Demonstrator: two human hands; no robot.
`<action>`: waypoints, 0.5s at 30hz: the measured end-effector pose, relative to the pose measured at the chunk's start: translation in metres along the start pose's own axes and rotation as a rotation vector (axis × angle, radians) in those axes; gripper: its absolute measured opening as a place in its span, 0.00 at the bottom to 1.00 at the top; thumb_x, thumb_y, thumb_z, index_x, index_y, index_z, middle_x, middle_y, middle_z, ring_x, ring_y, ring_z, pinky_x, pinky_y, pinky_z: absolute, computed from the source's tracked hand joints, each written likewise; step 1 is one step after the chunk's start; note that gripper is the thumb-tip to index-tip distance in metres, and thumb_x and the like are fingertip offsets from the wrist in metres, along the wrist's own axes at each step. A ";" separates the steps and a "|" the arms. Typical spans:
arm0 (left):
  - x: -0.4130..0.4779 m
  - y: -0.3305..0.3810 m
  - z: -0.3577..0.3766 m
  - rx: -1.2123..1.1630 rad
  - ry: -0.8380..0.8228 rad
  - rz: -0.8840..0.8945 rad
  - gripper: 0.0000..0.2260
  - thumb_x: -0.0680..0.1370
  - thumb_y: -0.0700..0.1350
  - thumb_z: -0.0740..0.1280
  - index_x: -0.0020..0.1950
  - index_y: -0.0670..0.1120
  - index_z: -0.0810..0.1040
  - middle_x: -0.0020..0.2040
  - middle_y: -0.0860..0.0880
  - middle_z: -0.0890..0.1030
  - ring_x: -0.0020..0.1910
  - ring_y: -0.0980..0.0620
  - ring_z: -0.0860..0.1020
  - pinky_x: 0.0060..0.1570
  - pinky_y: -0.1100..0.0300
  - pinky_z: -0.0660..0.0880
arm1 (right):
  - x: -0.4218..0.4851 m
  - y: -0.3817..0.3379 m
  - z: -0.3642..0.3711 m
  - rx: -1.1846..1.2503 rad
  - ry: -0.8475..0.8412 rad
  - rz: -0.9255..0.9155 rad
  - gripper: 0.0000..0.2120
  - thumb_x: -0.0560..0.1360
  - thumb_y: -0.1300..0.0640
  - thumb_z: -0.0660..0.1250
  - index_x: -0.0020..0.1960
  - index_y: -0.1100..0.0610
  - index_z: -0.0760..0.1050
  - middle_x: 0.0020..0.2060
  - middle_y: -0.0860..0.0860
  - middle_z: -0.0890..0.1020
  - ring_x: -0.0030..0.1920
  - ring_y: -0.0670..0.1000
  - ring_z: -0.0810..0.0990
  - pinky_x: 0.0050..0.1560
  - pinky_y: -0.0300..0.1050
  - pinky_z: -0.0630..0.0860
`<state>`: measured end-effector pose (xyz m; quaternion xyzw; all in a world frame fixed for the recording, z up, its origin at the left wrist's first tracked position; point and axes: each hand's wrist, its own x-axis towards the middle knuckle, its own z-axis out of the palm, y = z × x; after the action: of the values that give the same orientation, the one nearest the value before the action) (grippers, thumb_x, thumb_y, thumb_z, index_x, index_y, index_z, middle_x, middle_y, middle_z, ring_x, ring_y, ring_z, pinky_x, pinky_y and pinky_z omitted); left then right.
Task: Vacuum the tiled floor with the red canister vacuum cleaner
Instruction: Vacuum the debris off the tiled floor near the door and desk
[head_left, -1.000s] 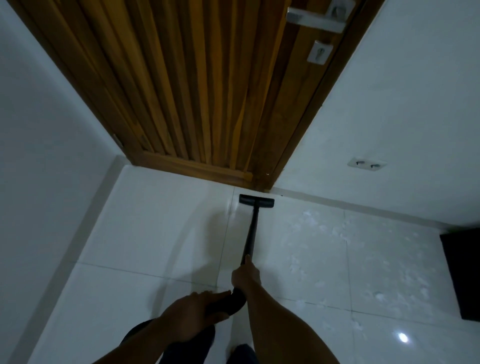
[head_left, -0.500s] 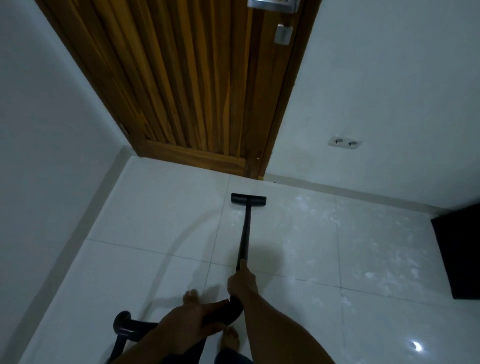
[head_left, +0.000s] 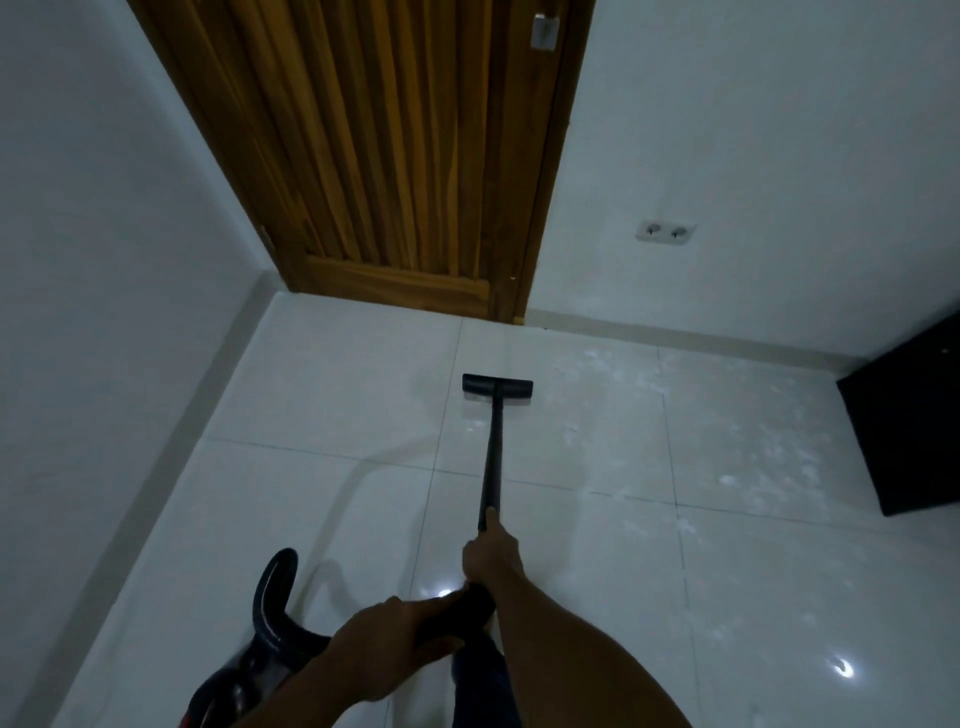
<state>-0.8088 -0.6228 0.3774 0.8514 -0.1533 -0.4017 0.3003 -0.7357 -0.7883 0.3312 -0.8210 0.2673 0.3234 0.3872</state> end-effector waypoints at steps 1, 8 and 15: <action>-0.013 0.000 0.011 0.012 0.006 0.012 0.25 0.78 0.66 0.60 0.71 0.79 0.52 0.65 0.62 0.78 0.60 0.62 0.79 0.61 0.60 0.75 | -0.013 0.010 0.008 0.011 -0.006 -0.011 0.33 0.80 0.60 0.60 0.80 0.51 0.48 0.67 0.59 0.73 0.60 0.56 0.78 0.55 0.44 0.77; -0.122 -0.015 0.110 0.018 -0.010 0.048 0.22 0.72 0.75 0.54 0.65 0.85 0.52 0.62 0.59 0.81 0.55 0.62 0.80 0.60 0.63 0.75 | -0.122 0.099 0.073 0.024 0.006 -0.052 0.35 0.79 0.62 0.61 0.80 0.55 0.46 0.63 0.60 0.76 0.57 0.56 0.79 0.54 0.45 0.78; -0.205 -0.005 0.201 0.025 -0.095 0.081 0.25 0.77 0.70 0.59 0.72 0.78 0.54 0.63 0.62 0.80 0.55 0.66 0.79 0.60 0.67 0.74 | -0.207 0.198 0.118 0.036 -0.004 0.001 0.34 0.79 0.61 0.59 0.81 0.52 0.47 0.67 0.59 0.73 0.58 0.54 0.78 0.53 0.41 0.77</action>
<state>-1.0941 -0.5936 0.3955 0.8281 -0.2068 -0.4272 0.2981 -1.0446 -0.7645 0.3339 -0.8132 0.2725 0.3205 0.4021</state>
